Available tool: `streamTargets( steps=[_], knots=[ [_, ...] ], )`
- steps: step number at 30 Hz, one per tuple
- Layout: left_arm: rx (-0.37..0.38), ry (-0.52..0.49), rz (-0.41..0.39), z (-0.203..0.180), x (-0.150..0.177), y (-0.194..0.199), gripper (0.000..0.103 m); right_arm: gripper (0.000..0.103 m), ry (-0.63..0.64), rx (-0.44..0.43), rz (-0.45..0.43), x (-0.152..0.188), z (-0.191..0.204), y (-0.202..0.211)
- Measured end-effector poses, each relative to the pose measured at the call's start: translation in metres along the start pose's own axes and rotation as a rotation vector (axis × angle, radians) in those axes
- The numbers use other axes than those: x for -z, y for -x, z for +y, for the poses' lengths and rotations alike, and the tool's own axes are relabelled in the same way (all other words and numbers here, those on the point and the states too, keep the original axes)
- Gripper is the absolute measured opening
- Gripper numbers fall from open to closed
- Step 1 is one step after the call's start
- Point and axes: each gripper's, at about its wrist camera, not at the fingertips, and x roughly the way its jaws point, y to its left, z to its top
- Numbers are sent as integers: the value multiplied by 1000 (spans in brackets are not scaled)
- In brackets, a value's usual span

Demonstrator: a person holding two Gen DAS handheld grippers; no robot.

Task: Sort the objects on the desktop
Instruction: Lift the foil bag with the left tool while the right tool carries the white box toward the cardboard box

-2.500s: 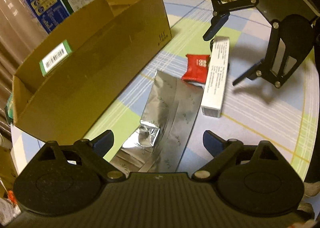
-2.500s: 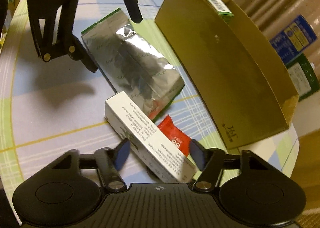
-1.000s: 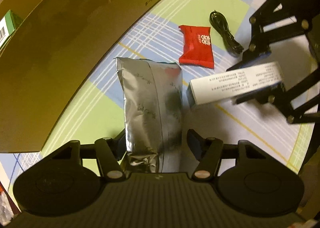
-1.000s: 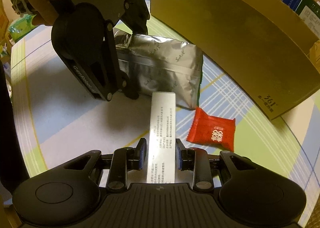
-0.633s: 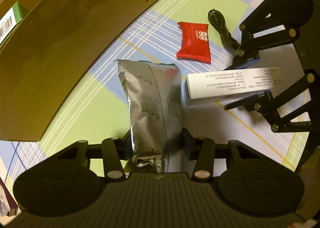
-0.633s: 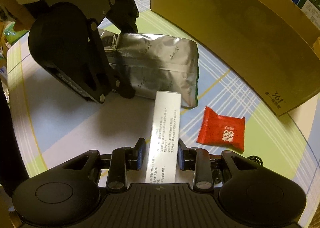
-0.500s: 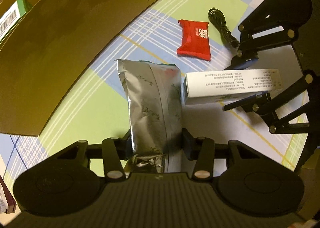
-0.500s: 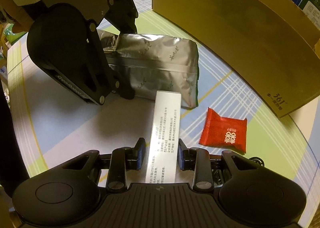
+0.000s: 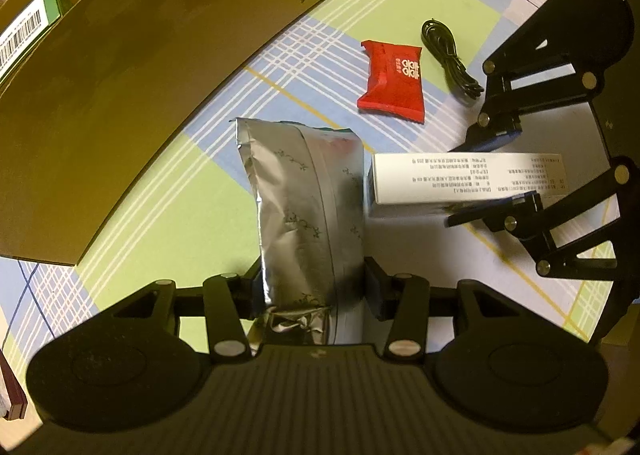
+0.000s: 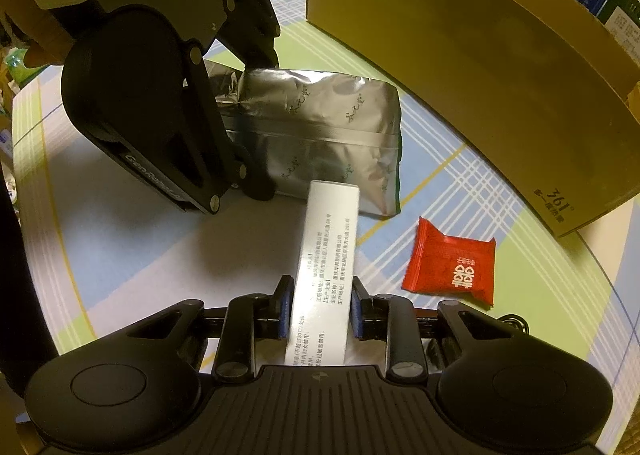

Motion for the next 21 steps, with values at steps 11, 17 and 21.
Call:
streamTargets(
  steps=[11, 17, 21],
  knots=[
    [-16, 28, -10, -3, 0, 0, 39, 23, -21, 0, -9, 0, 2, 1],
    [-23, 41, -18, -1, 3, 4, 33, 23, -24, 11, -17, 1, 3, 9],
    [-21, 49, -23, -1, 4, 7, 30, 23, -33, 18, -26, 2, 3, 16]
  ],
)
